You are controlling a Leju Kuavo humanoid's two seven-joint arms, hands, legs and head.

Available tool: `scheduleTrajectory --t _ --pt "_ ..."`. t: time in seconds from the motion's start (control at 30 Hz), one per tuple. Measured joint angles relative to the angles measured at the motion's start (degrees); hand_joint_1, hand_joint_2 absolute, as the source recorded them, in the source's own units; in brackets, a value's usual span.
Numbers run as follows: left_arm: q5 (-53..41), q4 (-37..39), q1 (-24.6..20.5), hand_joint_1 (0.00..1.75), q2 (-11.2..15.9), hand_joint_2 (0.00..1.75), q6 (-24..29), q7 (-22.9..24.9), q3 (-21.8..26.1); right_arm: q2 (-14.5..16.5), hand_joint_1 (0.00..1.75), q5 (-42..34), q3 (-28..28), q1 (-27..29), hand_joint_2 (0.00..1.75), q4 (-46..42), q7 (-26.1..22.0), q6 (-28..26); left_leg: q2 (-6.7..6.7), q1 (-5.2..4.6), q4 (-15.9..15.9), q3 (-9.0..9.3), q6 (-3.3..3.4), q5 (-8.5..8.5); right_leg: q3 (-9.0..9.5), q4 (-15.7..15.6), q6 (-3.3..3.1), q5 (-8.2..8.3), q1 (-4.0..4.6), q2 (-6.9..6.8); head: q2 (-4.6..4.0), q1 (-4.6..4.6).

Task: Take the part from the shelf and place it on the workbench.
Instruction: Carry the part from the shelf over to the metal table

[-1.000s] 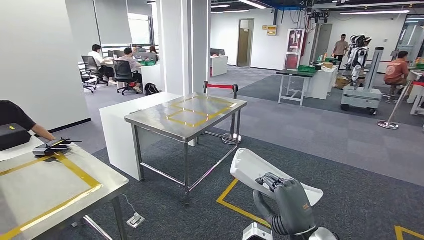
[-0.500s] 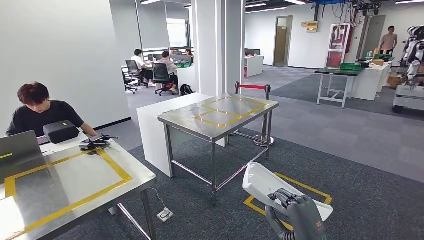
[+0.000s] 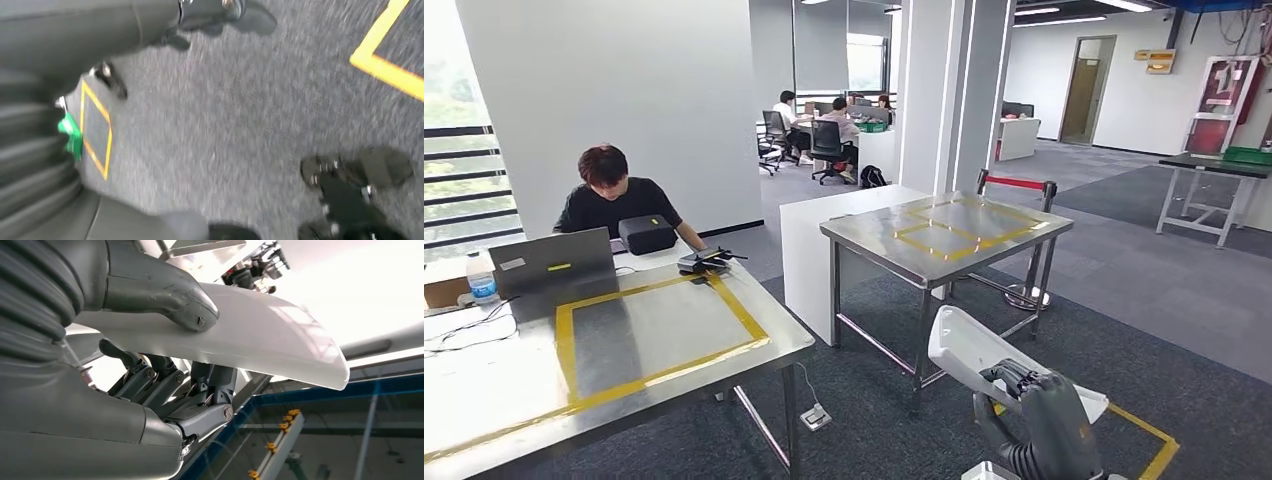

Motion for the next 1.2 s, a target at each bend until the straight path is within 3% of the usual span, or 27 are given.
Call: scheduleTrajectory --t 0.03,0.1,0.17,0.23,0.3,0.37,0.43,0.5,0.53,0.57,0.6,0.67,0.7,0.73,0.8,0.83,0.87,0.93,0.97,1.0,1.03,1.07,1.1,1.13,1.2 --pt "0.01 0.01 0.03 0.0 -0.09 1.75 0.0 -0.01 0.0 0.01 1.75 0.09 0.02 -0.09 1.75 0.02 -0.01 0.1 -0.83 0.05 0.09 -0.11 -0.07 0.07 -0.41 0.57 0.04 0.48 -0.1 0.05 0.0 0.02" --pt "0.01 0.01 0.04 0.0 -0.21 1.75 0.0 -0.01 0.0 0.04 1.75 0.39 0.05 -0.52 1.75 0.02 0.27 0.35 -2.39 0.21 0.35 -0.22 -0.37 0.19 2.02 -4.67 0.04 4.07 -0.39 0.68 0.0 0.07" --pt "-0.07 -0.01 -0.17 0.0 -0.25 1.75 0.0 0.04 0.0 0.14 1.75 0.82 0.08 -1.08 1.75 0.01 0.82 0.65 -3.88 0.3 0.7 -0.6 -1.02 0.32 5.41 -11.88 0.03 6.76 -0.8 3.39 0.0 0.11" --pt "-0.14 -0.01 -0.42 0.0 -0.26 1.75 0.0 0.18 0.0 0.33 1.75 1.2 0.09 -1.34 1.75 -0.01 1.32 0.93 -5.2 0.37 0.67 -1.14 -1.97 0.67 6.52 -14.66 -0.28 7.14 -0.77 4.83 0.0 0.09" --pt "-0.15 0.02 -0.48 0.0 -0.2 1.75 0.0 0.38 0.0 0.75 1.75 1.5 0.1 -1.46 1.75 -0.08 1.58 1.05 -6.12 0.54 0.29 -1.55 -2.87 1.15 6.61 -14.92 -1.1 7.51 -0.58 3.45 0.0 0.04" --pt "-0.17 0.07 -0.53 0.0 -0.14 1.75 0.0 0.54 0.0 1.25 1.75 1.86 0.11 -1.66 1.75 -0.25 1.75 1.1 -3.99 0.41 1.89 -2.6 -3.39 0.1 6.85 -15.34 -2.03 7.95 -0.71 1.99 0.0 -0.09" --pt "-0.2 0.08 -0.75 0.0 -0.14 1.75 -0.03 0.7 0.0 1.45 1.75 2.22 0.11 -1.7 1.75 -0.39 1.87 1.17 -0.4 0.24 8.02 -5.42 -3.67 -3.37 6.83 -15.52 -2.56 8.11 -0.59 0.46 0.0 -0.24" --pt "-0.22 0.09 -0.9 0.0 -0.13 1.75 -0.22 0.98 0.0 1.54 1.75 2.52 0.11 -1.53 1.75 -0.42 1.88 1.22 0.87 0.28 15.01 -8.44 -3.84 -6.29 6.76 -15.48 -2.73 8.06 -0.32 -1.13 0.0 -0.28" --pt "-0.24 0.1 -0.9 0.0 -0.11 1.75 -0.37 1.14 0.0 1.63 1.75 2.65 0.11 -1.43 1.75 -0.44 1.9 1.22 1.03 0.27 16.23 -8.79 -3.82 -6.37 6.76 -15.46 -2.78 8.02 -0.22 -1.92 0.0 -0.28" --pt "-0.24 0.1 -0.89 0.0 -0.07 1.75 -0.5 1.26 0.0 1.72 1.75 2.73 0.11 -1.36 1.75 -0.48 1.91 1.22 1.21 0.24 15.17 -7.98 -3.69 -5.44 6.77 -15.44 -2.8 7.98 -0.13 -2.67 0.0 -0.28" --pt "-0.25 0.1 -0.89 0.0 -0.03 1.75 -0.61 1.33 0.0 1.79 1.75 2.79 0.11 -1.32 1.75 -0.57 1.95 1.22 1.68 0.16 12.05 -6.11 -3.44 -3.84 6.82 -15.4 -2.79 7.91 -0.05 -3.4 0.0 -0.29" --pt "-0.25 0.07 -1.0 0.0 0.06 1.75 -0.66 1.36 0.0 1.86 1.75 2.87 0.1 -1.32 1.75 -0.84 2.0 1.22 4.17 -0.34 4.36 -1.74 -2.52 -1.36 6.93 -15.3 -2.57 7.67 0.25 -4.66 0.0 -0.3" --pt "-0.26 0.07 -1.07 0.0 0.08 1.75 -0.67 1.36 0.0 1.86 1.75 2.9 0.1 -1.32 1.75 -0.97 2.01 1.22 5.07 -0.61 1.95 -0.43 -2.01 -0.86 6.97 -15.27 -2.35 7.55 0.41 -5.19 0.0 -0.29" --pt "-0.26 0.07 -1.11 0.0 0.09 1.75 -0.68 1.36 0.0 1.93 1.75 2.91 0.09 -1.31 1.75 -1.07 2.01 1.22 5.51 -0.84 0.87 0.07 -1.56 -0.83 7.03 -15.28 -2.1 7.48 0.55 -5.72 0.0 -0.27" --pt "-0.27 0.1 -1.08 0.0 0.09 1.75 -0.69 1.37 0.0 2.09 1.75 2.92 0.09 -1.32 1.75 -1.24 2.01 1.22 4.32 -0.85 0.58 0.01 -0.9 -0.59 7.19 -15.42 -1.52 7.37 0.68 -6.68 0.0 -0.24" --pt "-0.27 0.11 -1.05 0.0 0.06 1.75 -0.7 1.37 0.0 2.18 1.75 2.92 0.08 -1.33 1.75 -1.34 2.01 1.22 3.72 -0.71 0.36 0.05 -0.6 -0.4 7.19 -15.21 -1.18 7.1 0.59 -6.26 0.0 -0.21" --pt "-0.27 0.12 -1.07 0.0 0.07 1.75 -0.71 1.39 0.0 2.21 1.75 2.92 0.07 -1.34 1.75 -1.44 1.96 1.19 3.12 -0.49 0.13 0.12 -0.28 -0.2 6.79 -14.1 -0.82 6.28 0.48 -5.02 0.0 -0.18" --pt "-0.26 0.11 -1.22 0.0 0.07 1.75 -0.72 1.41 0.0 2.19 1.75 2.92 0.03 -1.19 1.75 -1.52 1.78 1.09 1.91 -0.17 -0.12 0.13 0.15 0.07 4.16 -8.28 -0.18 3.14 0.12 -1.55 0.0 -0.07" --pt "-0.26 0.11 -1.29 0.0 0.08 1.75 -0.75 1.45 0.0 2.16 1.75 2.93 0.03 -1.01 1.75 -1.51 1.65 1.04 1.23 -0.11 -0.1 0.03 0.25 0.12 2.17 -4.23 0.01 1.37 0.03 -0.5 0.0 -0.03" --pt "-0.25 0.11 -1.3 0.0 0.06 1.75 -0.88 1.5 0.0 2.13 1.75 2.93 0.02 -0.8 1.75 -1.48 1.51 1.02 0.49 -0.1 -0.05 -0.06 0.28 0.14 0.39 -0.83 0.14 0.27 -0.03 -0.11 0.0 0.01" --pt "-0.24 0.14 -1.23 0.0 0.02 1.75 -1.11 1.58 0.0 2.11 1.75 2.93 0.02 -0.63 1.75 -1.45 1.41 1.01 -0.28 -0.09 0.03 -0.12 0.26 0.16 -0.61 0.85 0.19 0.22 -0.07 0.0 0.0 0.02" --pt "-0.22 0.17 -1.13 0.0 0.0 1.75 -1.39 1.68 0.0 2.11 1.75 2.93 0.02 -0.56 1.75 -1.44 1.28 0.99 -1.03 -0.07 0.15 -0.17 0.22 0.19 -0.54 0.34 0.19 1.26 -0.12 0.07 0.0 0.04" --pt "-0.21 0.19 -1.04 0.0 -0.03 1.75 -1.69 1.78 0.01 2.11 1.75 2.93 -0.01 -0.57 1.75 -1.44 1.16 0.98 -1.81 -0.02 0.31 -0.19 0.12 0.2 0.7 -2.48 0.17 3.25 -0.21 0.36 0.0 0.05" --pt "-0.21 0.21 -0.98 0.0 -0.05 1.75 -1.91 1.83 0.01 2.11 1.75 2.96 -0.03 -0.63 1.75 -1.44 1.07 0.96 -2.55 0.04 0.48 -0.23 -0.04 0.21 2.61 -6.61 0.14 5.4 -0.39 1.26 0.0 0.06" --pt "-0.21 0.21 -1.0 0.0 -0.08 1.75 -2.1 1.82 0.01 2.11 1.75 3.09 -0.1 -0.67 1.75 -1.45 0.91 0.94 -3.96 0.02 0.84 -0.62 -0.72 0.27 5.66 -13.31 0.07 7.66 -0.65 3.7 0.0 0.07"
